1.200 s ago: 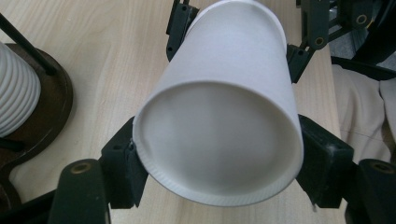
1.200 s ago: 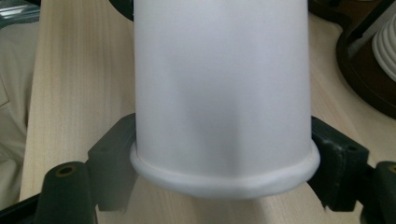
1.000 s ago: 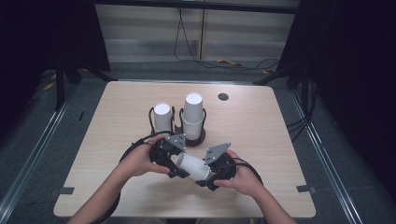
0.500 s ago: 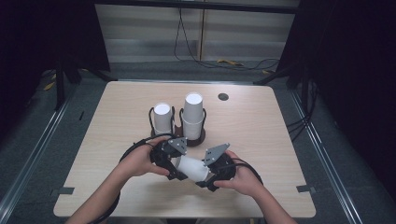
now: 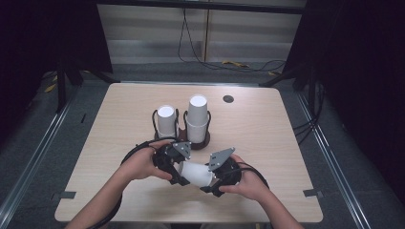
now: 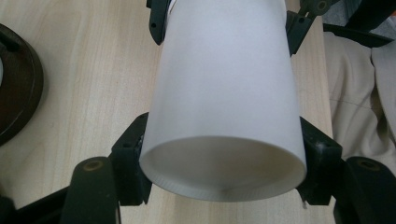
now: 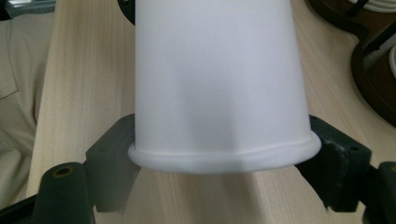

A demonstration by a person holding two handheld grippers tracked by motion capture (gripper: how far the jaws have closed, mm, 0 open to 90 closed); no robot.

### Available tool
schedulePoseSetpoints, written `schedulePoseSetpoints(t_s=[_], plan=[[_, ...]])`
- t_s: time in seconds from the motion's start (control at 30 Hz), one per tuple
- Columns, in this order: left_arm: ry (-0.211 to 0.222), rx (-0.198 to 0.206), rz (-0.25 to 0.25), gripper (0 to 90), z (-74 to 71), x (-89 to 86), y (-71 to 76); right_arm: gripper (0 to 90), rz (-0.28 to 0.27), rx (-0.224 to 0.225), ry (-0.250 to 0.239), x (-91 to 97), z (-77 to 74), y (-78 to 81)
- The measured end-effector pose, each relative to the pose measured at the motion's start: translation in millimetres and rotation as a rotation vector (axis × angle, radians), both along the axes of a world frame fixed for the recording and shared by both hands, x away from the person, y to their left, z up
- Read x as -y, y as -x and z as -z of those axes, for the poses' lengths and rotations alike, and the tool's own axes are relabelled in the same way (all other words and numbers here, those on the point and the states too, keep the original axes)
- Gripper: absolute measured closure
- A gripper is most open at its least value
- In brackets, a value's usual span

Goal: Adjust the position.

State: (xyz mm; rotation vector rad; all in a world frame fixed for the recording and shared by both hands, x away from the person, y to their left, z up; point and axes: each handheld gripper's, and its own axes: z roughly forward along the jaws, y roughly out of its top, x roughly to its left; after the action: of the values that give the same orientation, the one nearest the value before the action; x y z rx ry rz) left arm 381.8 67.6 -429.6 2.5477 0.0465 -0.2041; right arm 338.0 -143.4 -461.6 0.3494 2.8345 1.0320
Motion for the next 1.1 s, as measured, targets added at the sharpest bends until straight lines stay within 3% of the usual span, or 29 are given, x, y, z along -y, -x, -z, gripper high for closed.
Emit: schedulePoseSetpoints(t_s=[0.17, 0.3, 0.6, 0.9, 1.1], plan=[[0.006, -0.025, 0.002, 34.0, -3.0, -1.4, -2.5, 18.8, 0.003, 0.005, -0.032, 2.2, -0.4, -0.1], [0.023, -0.036, 0.002, 34.1, -7.4, -2.9, -5.0, 17.2, 0.01, 0.008, -0.023, 3.5, 0.1, -0.8], [0.043, -0.032, -0.014, 33.9, -9.4, -9.9, -8.5, 16.8, 0.021, -0.011, -0.038, 10.1, 6.4, 0.7], [0.109, -0.038, -0.072, 33.8, -12.7, -17.1, -11.1, 16.8, 0.087, -0.027, -0.132, 21.0, 7.0, 2.2], [0.114, -0.036, -0.072, 33.8, -13.1, -17.5, -11.6, 16.8, 0.111, -0.039, -0.177, 22.4, 12.0, 4.3]])
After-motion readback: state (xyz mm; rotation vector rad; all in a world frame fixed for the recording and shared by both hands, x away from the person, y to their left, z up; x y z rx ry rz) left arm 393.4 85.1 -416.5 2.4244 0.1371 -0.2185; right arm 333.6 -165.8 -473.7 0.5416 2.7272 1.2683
